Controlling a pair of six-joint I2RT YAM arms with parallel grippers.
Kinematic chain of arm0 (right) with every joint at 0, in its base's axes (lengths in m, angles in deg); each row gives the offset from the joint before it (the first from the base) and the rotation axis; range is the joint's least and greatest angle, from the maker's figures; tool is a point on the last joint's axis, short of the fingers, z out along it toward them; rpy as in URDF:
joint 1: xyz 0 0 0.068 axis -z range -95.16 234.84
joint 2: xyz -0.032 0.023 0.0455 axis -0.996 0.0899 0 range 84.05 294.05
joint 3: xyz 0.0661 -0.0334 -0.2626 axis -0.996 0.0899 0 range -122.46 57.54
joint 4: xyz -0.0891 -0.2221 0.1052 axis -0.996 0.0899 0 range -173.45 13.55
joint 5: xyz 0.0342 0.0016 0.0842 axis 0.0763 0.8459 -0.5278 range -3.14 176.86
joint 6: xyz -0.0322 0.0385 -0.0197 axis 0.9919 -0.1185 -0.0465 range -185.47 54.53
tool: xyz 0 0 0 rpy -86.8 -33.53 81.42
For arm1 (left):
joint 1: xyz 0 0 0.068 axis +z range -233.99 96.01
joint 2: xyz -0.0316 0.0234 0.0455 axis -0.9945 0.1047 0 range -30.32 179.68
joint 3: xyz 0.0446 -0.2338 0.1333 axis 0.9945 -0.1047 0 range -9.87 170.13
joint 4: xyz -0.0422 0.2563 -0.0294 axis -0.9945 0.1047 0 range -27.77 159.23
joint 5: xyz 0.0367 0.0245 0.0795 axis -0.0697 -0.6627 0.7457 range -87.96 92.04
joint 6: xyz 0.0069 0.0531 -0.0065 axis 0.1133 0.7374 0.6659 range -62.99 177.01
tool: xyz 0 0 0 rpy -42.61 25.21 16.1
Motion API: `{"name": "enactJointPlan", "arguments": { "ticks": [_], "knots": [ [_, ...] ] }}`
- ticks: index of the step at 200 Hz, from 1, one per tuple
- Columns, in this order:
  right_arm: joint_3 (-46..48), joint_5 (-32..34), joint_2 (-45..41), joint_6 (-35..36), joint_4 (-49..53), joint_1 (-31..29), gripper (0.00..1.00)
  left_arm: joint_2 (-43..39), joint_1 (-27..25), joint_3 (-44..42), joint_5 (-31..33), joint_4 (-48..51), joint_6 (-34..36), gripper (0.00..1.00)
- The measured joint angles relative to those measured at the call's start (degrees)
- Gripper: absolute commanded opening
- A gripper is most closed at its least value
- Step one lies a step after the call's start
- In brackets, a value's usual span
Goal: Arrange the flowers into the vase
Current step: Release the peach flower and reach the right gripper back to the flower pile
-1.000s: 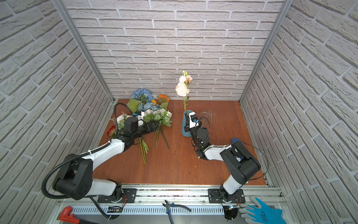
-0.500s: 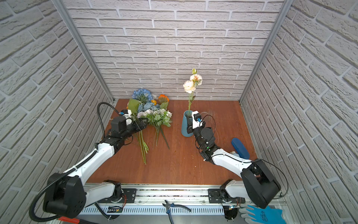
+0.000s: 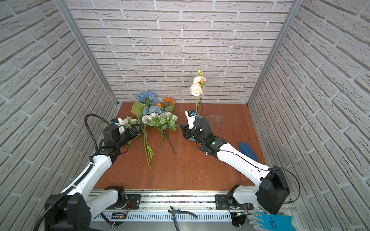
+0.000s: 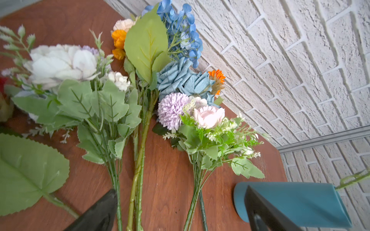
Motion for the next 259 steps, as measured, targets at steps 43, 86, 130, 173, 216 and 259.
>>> {"name": "enactJointPlan", "arguments": {
  "ticks": [43, 86, 130, 173, 216, 259],
  "knots": [
    [-5.35, -1.55, 12.5, -6.21, 3.32, -6.86, 0.53, -0.02, 5.03, -5.31, -2.78, -0.85, -3.89, 0.98],
    [-12.02, -2.45, 22.56, -9.99, 4.68, -10.45, 0.53, -1.36, 7.34, -6.86, -3.52, 1.36, -3.91, 0.98],
    [-19.34, 0.68, 30.88, -14.62, 4.52, -12.11, 0.52, -4.59, 7.37, -10.58, -2.32, 1.68, -3.74, 0.98],
    [-27.06, 8.9, 38.58, -16.98, 6.43, -11.82, 0.47, -3.63, 7.37, -11.45, -3.28, 0.39, -4.24, 0.98],
    [-33.29, 12.07, 44.57, -16.72, 7.17, -9.33, 0.4, -0.9, 7.37, -11.74, -5.62, -3.08, -4.76, 0.98],
    [-37.35, 10.29, 47.95, -15.82, 6.54, -4.87, 0.35, -0.48, 6.73, -11.85, -6.75, -5.07, -4.68, 0.97]
  ]
}}
